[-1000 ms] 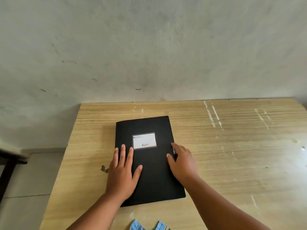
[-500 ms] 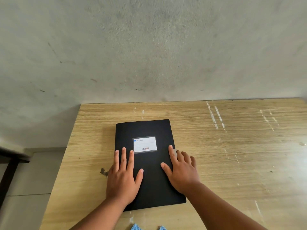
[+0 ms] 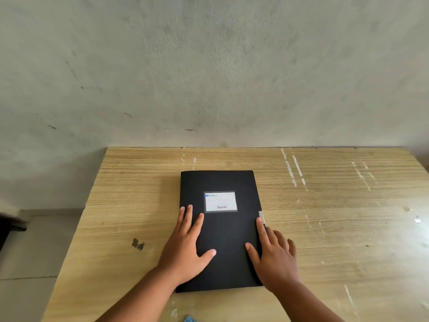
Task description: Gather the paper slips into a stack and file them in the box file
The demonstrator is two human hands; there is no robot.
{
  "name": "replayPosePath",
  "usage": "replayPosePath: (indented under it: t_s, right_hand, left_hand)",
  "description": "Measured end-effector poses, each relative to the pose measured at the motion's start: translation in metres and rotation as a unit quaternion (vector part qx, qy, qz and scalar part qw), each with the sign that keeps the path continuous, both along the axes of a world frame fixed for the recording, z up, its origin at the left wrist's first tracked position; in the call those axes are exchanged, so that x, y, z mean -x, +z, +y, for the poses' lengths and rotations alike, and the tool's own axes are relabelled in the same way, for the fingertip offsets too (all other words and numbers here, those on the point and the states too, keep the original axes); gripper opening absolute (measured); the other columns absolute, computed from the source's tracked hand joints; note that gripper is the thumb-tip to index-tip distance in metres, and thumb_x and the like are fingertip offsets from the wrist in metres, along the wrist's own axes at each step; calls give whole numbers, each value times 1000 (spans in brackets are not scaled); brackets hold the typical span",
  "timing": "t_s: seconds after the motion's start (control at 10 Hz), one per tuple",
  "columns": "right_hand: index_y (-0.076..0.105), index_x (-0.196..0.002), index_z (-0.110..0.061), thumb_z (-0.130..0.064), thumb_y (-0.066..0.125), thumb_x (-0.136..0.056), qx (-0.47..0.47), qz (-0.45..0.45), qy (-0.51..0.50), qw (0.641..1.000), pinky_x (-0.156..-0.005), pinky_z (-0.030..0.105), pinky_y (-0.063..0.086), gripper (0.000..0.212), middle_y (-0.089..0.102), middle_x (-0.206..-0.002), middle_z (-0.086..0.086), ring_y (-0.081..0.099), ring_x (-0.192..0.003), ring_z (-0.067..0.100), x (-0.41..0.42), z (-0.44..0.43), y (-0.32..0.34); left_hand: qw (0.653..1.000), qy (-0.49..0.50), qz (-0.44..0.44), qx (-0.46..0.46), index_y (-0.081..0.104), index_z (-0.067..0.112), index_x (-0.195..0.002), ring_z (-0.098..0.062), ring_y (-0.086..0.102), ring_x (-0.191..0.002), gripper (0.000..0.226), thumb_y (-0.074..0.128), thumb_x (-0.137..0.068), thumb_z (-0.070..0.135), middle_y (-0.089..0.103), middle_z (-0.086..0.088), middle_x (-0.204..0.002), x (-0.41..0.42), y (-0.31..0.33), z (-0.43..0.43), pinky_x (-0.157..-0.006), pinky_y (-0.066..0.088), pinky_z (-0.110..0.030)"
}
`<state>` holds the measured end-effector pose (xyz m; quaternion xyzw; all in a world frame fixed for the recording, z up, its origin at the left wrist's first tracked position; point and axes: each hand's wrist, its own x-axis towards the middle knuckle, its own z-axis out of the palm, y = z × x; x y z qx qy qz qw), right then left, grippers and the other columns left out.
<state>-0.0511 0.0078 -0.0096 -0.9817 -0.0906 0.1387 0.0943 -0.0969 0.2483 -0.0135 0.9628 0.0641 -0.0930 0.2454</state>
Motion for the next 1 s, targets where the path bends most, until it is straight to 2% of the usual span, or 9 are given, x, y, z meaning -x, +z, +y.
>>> replayPosePath:
  t_s: [0.1, 0.2, 0.4, 0.6, 0.7, 0.8, 0.9, 1.0]
  right_hand:
    - [-6, -158, -36, -68, 9, -92, 11, -5, -16, 1000, -119, 47, 23, 75, 36, -157, -12, 28, -146, 20, -22, -29, 1]
    - [-8, -158, -36, -66, 13, -95, 16, -1, -31, 999, -118, 46, 26, 72, 37, -157, -11, 29, -147, 21, -46, -56, 2]
    - [-6, -159, -33, -64, 16, -97, 31, 3, -23, 999, -114, 45, 33, 72, 40, -155, -8, 34, -143, 23, -101, -93, 7]
    - [-4, -159, -32, -62, 19, -99, 39, 27, -6, 999, -108, 46, 40, 72, 47, -151, 0, 41, -137, 29, -146, -105, 12]
    - [-5, -159, -33, -62, 21, -99, 36, 41, -4, 998, -107, 48, 42, 72, 48, -150, 3, 42, -137, 31, -155, -107, 13]
    - [-8, -158, -34, -61, 19, -99, 33, 57, -9, 998, -105, 47, 44, 70, 46, -151, 4, 41, -137, 32, -154, -104, 16]
    - [-11, -157, -39, -61, 19, -100, -19, 29, -40, 999, -107, 46, 42, 69, 39, -154, 8, 42, -136, 33, -147, -109, 20]
    - [12, -158, -34, -57, 25, -101, -78, -41, -65, 994, -115, 46, 35, 63, 32, -158, 7, 35, -143, 29, -136, -111, 25]
  left_hand:
    - [1000, -25, 10, 9, 4, 29, -163, -10, -35, -150, 97, 54, -88, 64, -31, 8, -165, -22, 0, -27, -125, 24, -34]
    - [999, -41, 21, -16, 0, 25, -163, -18, -34, -151, 95, 49, -91, 64, -29, 4, -167, -49, 1, -58, -126, 22, -36]
    - [994, -52, 74, -68, -5, 26, -162, -19, -34, -151, 93, 43, -93, 66, -30, 5, -167, -109, 17, -99, -109, 46, -35]
    - [989, -52, 97, -101, -6, 30, -162, -18, -30, -152, 93, 42, -92, 68, -28, 8, -167, -152, 25, -113, -94, 56, -34]
    - [988, -51, 103, -103, -6, 30, -162, -18, -30, -152, 93, 42, -92, 68, -29, 8, -167, -158, 27, -116, -94, 55, -34]
    - [993, -32, 97, -67, -4, 31, -162, -17, -29, -152, 91, 46, -93, 65, -30, 10, -166, -155, 31, -116, -96, 54, -35]
    - [998, 12, 62, -12, 8, 33, -162, -16, -22, -155, 81, 47, -96, 59, -29, 14, -166, -144, 35, -119, -103, 49, -38]
    - [995, 85, 28, 31, 20, 33, -161, -15, -4, -158, 72, 45, -98, 57, -13, 14, -170, -124, 44, -122, -113, 40, -39]
